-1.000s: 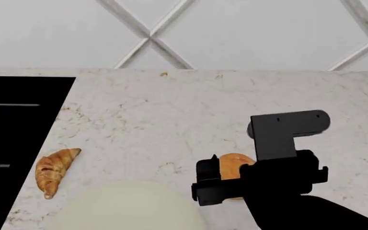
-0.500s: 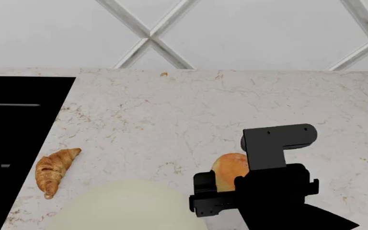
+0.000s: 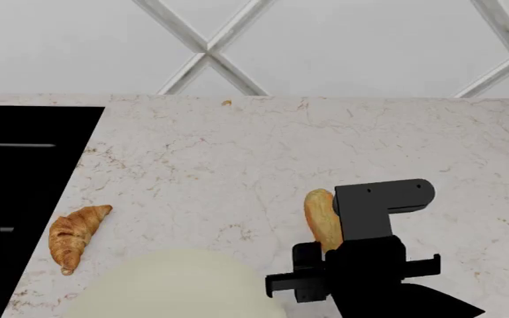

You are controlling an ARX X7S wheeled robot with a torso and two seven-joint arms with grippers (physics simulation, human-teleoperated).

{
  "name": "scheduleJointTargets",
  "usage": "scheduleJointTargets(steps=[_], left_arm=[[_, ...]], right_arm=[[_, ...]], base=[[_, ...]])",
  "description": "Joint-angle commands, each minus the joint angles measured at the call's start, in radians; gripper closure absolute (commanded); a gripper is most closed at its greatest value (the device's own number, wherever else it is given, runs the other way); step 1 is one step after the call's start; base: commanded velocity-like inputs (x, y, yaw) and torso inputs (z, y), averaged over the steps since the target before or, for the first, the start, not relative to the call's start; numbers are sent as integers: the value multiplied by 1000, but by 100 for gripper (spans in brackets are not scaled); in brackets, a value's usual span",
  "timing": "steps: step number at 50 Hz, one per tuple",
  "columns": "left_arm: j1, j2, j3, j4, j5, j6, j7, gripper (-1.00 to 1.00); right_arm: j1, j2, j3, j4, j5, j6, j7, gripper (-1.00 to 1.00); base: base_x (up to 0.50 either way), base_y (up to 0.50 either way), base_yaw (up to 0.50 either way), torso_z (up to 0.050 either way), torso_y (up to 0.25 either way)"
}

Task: Place the pastries on the plates.

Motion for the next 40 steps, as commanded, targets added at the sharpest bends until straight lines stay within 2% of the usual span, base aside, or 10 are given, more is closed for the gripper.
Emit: scheduleJointTargets(steps=[1, 8, 14, 21, 28, 31, 36, 40], left_arm=[[1, -4, -8, 3, -21, -3, -15, -100], [3, -3, -4, 2, -23, 3, -23, -100], [2, 1, 15, -6, -7, 20, -23, -100], [11, 7, 46, -11, 23, 47, -20, -100], [9, 20, 73, -14, 42, 62, -29, -100], [2, 23, 81, -15, 43, 62, -36, -100], [1, 28, 96, -22, 54, 74, -37, -100], [-3, 29, 96, -25, 49, 75, -41, -100]], right_arm=[[-15, 1, -16, -1, 22, -13, -4, 100], [-20, 19, 7, -63, 39, 1, 19, 100], [-26, 48, 54, -214, 91, 48, 63, 100], [24, 110, 196, -583, 323, 233, 164, 100], [48, 117, 261, -736, 572, 358, 266, 100], [63, 114, 246, -744, 620, 370, 297, 100], [63, 167, 83, -815, 441, 294, 170, 100], [47, 188, -8, -844, 370, 252, 121, 100]], base=[[0, 0, 0, 0, 0], [0, 0, 0, 0, 0], [0, 0, 0, 0, 0], [0, 0, 0, 0, 0], [0, 0, 0, 0, 0], [0, 0, 0, 0, 0], [0, 0, 0, 0, 0], [0, 0, 0, 0, 0]])
